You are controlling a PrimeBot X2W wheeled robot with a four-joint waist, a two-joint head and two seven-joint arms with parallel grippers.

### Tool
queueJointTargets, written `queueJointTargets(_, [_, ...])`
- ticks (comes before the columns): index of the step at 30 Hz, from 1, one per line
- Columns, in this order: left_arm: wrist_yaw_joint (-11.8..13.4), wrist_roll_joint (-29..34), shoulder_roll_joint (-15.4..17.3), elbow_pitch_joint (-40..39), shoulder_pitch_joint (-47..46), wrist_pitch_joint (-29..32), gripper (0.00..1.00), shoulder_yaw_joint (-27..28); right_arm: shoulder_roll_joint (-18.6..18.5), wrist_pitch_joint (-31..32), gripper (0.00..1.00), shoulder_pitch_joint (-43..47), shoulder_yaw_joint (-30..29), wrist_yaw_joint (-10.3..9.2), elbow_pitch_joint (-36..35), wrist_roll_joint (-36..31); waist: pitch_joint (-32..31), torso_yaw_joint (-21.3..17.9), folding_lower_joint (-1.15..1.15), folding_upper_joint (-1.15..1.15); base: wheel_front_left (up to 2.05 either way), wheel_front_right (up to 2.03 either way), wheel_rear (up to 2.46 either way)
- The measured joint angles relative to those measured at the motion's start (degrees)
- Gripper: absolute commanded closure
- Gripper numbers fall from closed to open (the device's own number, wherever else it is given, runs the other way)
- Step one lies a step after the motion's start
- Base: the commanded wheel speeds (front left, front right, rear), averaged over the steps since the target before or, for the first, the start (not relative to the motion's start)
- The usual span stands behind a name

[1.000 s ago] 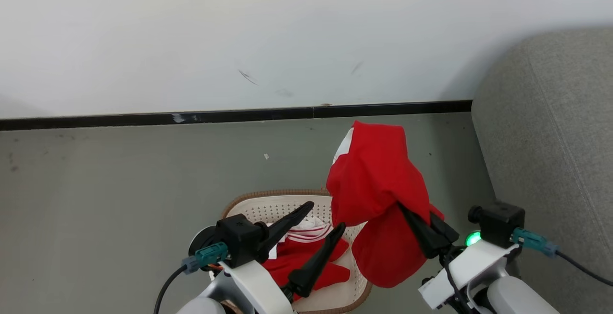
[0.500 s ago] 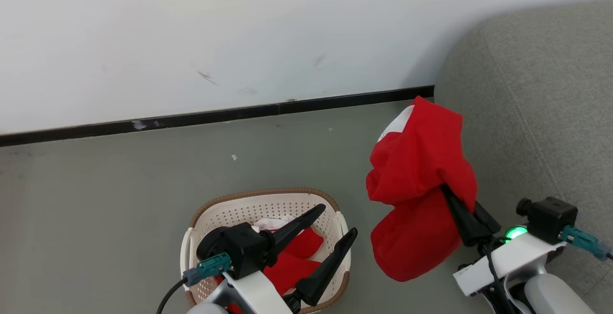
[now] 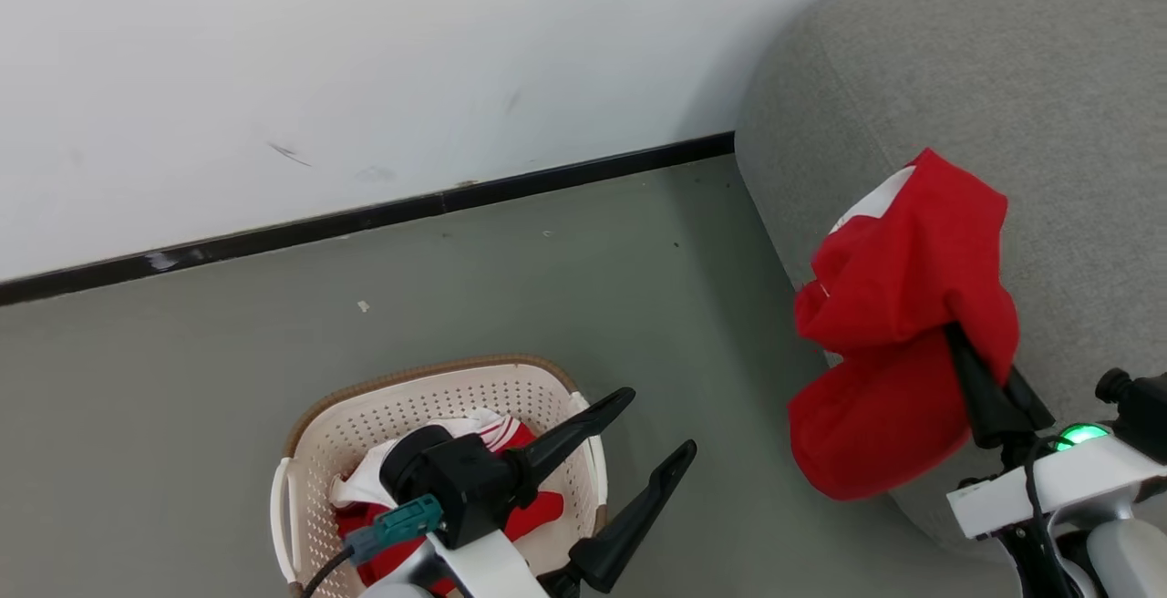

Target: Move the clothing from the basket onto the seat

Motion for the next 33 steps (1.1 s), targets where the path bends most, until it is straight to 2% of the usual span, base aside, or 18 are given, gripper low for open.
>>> queueJointTargets(6, [-0.3, 0.0, 0.3, -1.0, 0.0, 0.0, 0.0, -1.2, -0.1, 0.0, 1.0, 0.3, -2.3, 0.0, -0.8, 1.3, 0.9, -3.0, 0.0, 0.0, 0.0, 0.0, 0.0])
queueJointTargets(15, [-0.2, 0.7, 1.3, -2.5, 0.0, 0.1, 0.0, -1.5, 0.3, 1.7, 1.0, -0.3, -3.9, 0.0, 0.8, 9.5, 2.8, -6.5, 0.0, 0.0, 0.0, 0.0, 0.0])
queueJointTargets(24, [0.4, 1.9, 1.4, -3.9, 0.0, 0.1, 0.0, -1.1, -0.3, 5.8, 1.0, -7.0, -10.3, 0.0, 4.3, 13.2, 5.1, -7.9, 0.0, 0.0, 0.0, 0.0, 0.0])
queueJointTargets(28, [0.4, 2.0, 1.4, -4.0, -0.2, 0.0, 0.0, -1.1, -2.5, 8.3, 1.0, -10.1, -14.0, 0.0, 7.0, 13.2, 5.8, -7.3, 0.0, 0.0, 0.0, 0.0, 0.0])
queueJointTargets(33, [0.4, 2.0, 1.2, -4.0, -0.2, -0.3, 0.0, -1.1, -3.4, 12.4, 1.0, -15.0, -18.0, 0.0, 11.3, 14.3, 6.1, -6.3, 0.0, 0.0, 0.0, 0.0, 0.0])
